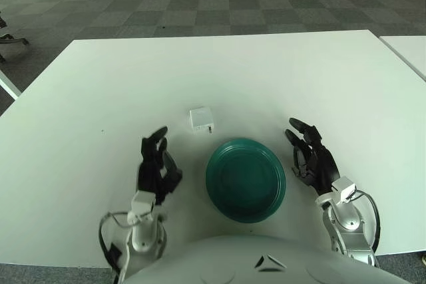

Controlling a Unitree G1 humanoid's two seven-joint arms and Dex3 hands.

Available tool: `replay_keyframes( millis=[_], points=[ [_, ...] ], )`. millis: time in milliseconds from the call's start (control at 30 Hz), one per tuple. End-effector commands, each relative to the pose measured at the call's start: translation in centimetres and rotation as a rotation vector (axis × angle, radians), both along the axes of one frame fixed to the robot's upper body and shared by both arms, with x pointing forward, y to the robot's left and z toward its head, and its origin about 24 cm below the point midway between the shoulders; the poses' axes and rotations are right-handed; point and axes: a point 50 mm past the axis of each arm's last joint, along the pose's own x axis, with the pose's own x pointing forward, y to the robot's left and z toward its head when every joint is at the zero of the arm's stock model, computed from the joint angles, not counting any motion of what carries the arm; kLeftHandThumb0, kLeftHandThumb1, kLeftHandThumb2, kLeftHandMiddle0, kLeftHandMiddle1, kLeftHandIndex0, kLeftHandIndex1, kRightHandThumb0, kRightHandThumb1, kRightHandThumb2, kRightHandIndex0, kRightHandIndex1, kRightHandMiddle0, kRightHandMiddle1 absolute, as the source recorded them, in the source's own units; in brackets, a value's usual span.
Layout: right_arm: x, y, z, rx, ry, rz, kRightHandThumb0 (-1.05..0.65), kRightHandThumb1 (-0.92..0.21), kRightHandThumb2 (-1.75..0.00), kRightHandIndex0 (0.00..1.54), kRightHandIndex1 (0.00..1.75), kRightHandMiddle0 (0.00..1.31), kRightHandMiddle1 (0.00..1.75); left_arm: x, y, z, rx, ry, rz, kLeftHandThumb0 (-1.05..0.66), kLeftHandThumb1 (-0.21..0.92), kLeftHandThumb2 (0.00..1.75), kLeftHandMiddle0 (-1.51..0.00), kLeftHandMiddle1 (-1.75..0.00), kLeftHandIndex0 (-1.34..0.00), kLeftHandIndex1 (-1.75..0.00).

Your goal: Put the charger into the plate.

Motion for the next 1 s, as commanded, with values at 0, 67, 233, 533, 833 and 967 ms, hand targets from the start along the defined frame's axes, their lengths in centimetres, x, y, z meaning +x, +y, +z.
replay_keyframes(
  millis=[0, 67, 233, 533, 833, 967],
  points=[
    [-1.0, -0.5, -1.9, -0.006, 0.134, -0.014, -0.83, -0.92, -0.75, 0.36, 0.04, 0.0, 0.71, 1.8, 1.0, 1.7, 0.188, -0.064, -0.034, -0.9, 0.92, 0.89, -0.33, -0.02, 0.0, -0.89],
    [-1.0, -0.5, -2.0, -0.005, 0.134, -0.014, -0.83, -0.92, -0.75, 0.36, 0.04, 0.0, 0.72, 2.4, 1.4, 1.8, 0.26, -0.053, -0.068, -0.91, 0.92, 0.88, -0.33, -0.02, 0.0, -0.89],
    [-0.9, -0.5, -2.1, 0.0, 0.139, -0.01, -0.84, -0.92, -0.75, 0.37, 0.04, 0.0, 0.73, 4.4, 2.8, 1.7, 0.418, 0.039, -0.243, -0.97, 0.92, 0.68, -0.33, -0.01, -0.02, -0.8],
    [-1.0, -0.4, -2.2, 0.008, 0.149, -0.007, -0.84, -0.92, -0.77, 0.37, 0.04, 0.0, 0.72, 6.4, 2.9, 0.8, 0.677, 0.164, -0.441, -1.04, 0.92, 0.58, -0.23, -0.01, 0.0, -0.66],
    [-1.1, -0.2, -2.3, 0.027, 0.151, -0.017, -0.82, -0.92, -0.75, 0.38, 0.05, 0.0, 0.75, 8.7, 2.3, -0.9, 1.003, 0.23, -0.519, -1.05, 0.92, 0.49, -0.1, 0.0, 0.0, -0.5],
    [-1.2, -0.2, -2.4, 0.036, 0.15, -0.022, -0.82, -0.92, -0.73, 0.39, 0.05, 0.0, 0.78, 9.2, 1.9, -1.2, 1.057, 0.238, -0.567, -1.05, 0.92, 0.46, -0.08, 0.0, 0.0, -0.47]
  ],
)
